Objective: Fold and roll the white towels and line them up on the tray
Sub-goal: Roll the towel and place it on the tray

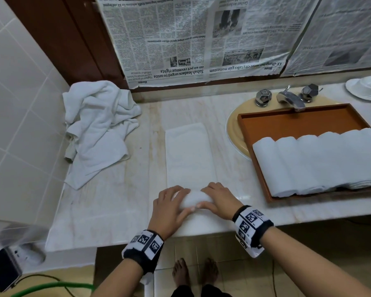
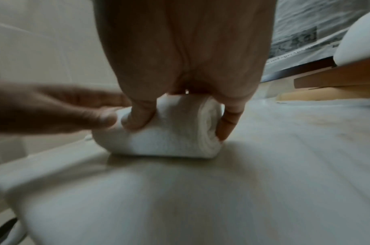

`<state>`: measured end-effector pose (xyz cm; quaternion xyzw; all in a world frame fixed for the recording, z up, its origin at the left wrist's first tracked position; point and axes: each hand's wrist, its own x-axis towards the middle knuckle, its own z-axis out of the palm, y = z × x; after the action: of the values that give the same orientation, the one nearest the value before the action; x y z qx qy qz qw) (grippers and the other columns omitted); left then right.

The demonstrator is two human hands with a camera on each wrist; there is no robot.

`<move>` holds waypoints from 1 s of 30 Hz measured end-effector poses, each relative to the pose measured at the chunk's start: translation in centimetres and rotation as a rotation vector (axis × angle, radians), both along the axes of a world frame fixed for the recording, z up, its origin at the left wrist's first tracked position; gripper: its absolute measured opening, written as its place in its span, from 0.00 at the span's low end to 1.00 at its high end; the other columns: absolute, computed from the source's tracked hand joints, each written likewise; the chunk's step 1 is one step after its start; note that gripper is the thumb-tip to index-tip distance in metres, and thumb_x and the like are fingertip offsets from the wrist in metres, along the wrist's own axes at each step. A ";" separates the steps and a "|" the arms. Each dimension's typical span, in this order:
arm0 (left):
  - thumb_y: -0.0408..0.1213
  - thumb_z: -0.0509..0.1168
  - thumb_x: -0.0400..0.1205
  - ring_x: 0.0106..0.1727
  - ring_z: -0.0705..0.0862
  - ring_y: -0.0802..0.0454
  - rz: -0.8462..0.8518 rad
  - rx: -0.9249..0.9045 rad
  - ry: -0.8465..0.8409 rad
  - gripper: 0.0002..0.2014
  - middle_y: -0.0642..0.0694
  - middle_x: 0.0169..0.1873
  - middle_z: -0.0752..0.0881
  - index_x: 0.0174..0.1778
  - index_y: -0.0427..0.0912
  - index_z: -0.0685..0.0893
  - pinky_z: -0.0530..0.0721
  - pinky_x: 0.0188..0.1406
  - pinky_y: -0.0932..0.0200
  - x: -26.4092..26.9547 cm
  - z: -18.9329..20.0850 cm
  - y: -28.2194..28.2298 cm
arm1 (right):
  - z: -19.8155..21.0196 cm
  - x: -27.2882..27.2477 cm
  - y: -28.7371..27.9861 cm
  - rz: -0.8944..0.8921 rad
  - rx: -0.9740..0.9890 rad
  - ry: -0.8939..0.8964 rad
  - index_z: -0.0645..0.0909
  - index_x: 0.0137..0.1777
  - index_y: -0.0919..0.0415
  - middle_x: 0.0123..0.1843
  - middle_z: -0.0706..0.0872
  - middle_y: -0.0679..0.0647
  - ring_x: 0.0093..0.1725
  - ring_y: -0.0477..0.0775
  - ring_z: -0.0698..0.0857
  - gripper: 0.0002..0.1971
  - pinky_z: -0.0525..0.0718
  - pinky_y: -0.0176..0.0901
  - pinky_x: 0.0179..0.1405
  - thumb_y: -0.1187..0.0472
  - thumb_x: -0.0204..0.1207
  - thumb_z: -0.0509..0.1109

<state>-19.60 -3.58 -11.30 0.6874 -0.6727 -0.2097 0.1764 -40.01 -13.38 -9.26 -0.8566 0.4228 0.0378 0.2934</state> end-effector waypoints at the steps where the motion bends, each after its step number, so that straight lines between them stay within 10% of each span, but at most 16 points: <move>1: 0.72 0.53 0.80 0.73 0.66 0.54 -0.004 0.011 0.006 0.29 0.60 0.72 0.71 0.75 0.65 0.72 0.72 0.66 0.48 0.2 -0.3 0.3 | 0.4 0.1 -0.2 0.001 0.048 0.003 0.77 0.72 0.55 0.64 0.77 0.54 0.66 0.56 0.74 0.35 0.71 0.50 0.66 0.30 0.76 0.61; 8: 0.80 0.50 0.72 0.62 0.74 0.56 0.008 0.226 0.121 0.35 0.62 0.60 0.78 0.67 0.65 0.79 0.75 0.63 0.48 0.9 -0.3 -1.0 | 0.7 0.2 2.4 0.050 -0.230 0.161 0.74 0.73 0.56 0.69 0.76 0.54 0.67 0.59 0.75 0.39 0.70 0.54 0.70 0.30 0.77 0.43; 12: 0.83 0.49 0.70 0.64 0.75 0.53 0.053 0.260 0.170 0.36 0.61 0.61 0.79 0.62 0.64 0.82 0.75 0.64 0.45 0.8 -0.4 -1.9 | -0.6 0.2 2.8 0.093 -0.298 0.120 0.77 0.69 0.58 0.64 0.80 0.55 0.62 0.61 0.80 0.41 0.76 0.58 0.65 0.28 0.69 0.50; 18: 0.72 0.53 0.79 0.69 0.66 0.52 0.014 0.018 -0.071 0.30 0.61 0.72 0.70 0.74 0.63 0.75 0.75 0.60 0.49 -0.3 0.2 0.7 | 0.7 1.0 0.1 0.045 -0.002 0.097 0.79 0.69 0.53 0.64 0.76 0.51 0.64 0.54 0.73 0.32 0.73 0.53 0.63 0.30 0.74 0.66; 23: 0.76 0.45 0.76 0.68 0.70 0.53 0.026 0.152 0.049 0.36 0.60 0.68 0.73 0.74 0.62 0.75 0.74 0.65 0.48 0.4 0.0 0.3 | 1.2 0.9 -0.3 -0.015 0.189 0.089 0.82 0.64 0.54 0.62 0.77 0.54 0.64 0.55 0.76 0.32 0.75 0.54 0.65 0.29 0.73 0.66; 26: 0.79 0.43 0.72 0.68 0.70 0.53 0.020 0.233 0.068 0.40 0.59 0.65 0.75 0.73 0.61 0.76 0.72 0.66 0.47 0.9 0.4 -0.6 | 0.6 0.9 1.2 0.023 -0.149 0.122 0.79 0.68 0.55 0.63 0.78 0.52 0.60 0.57 0.80 0.39 0.77 0.54 0.60 0.25 0.74 0.48; 30: 0.80 0.44 0.68 0.68 0.70 0.50 0.080 0.309 0.110 0.43 0.56 0.64 0.78 0.70 0.57 0.80 0.73 0.66 0.46 1.0 0.9 -2.0 | -0.4 1.0 2.6 0.062 -0.358 0.055 0.82 0.62 0.58 0.56 0.83 0.53 0.52 0.58 0.83 0.40 0.81 0.52 0.51 0.24 0.71 0.52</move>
<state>-18.58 -5.57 -10.36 0.7201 -0.5938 -0.3405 0.1135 -39.04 -10.80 -9.69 -0.9065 0.4039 -0.0055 0.1230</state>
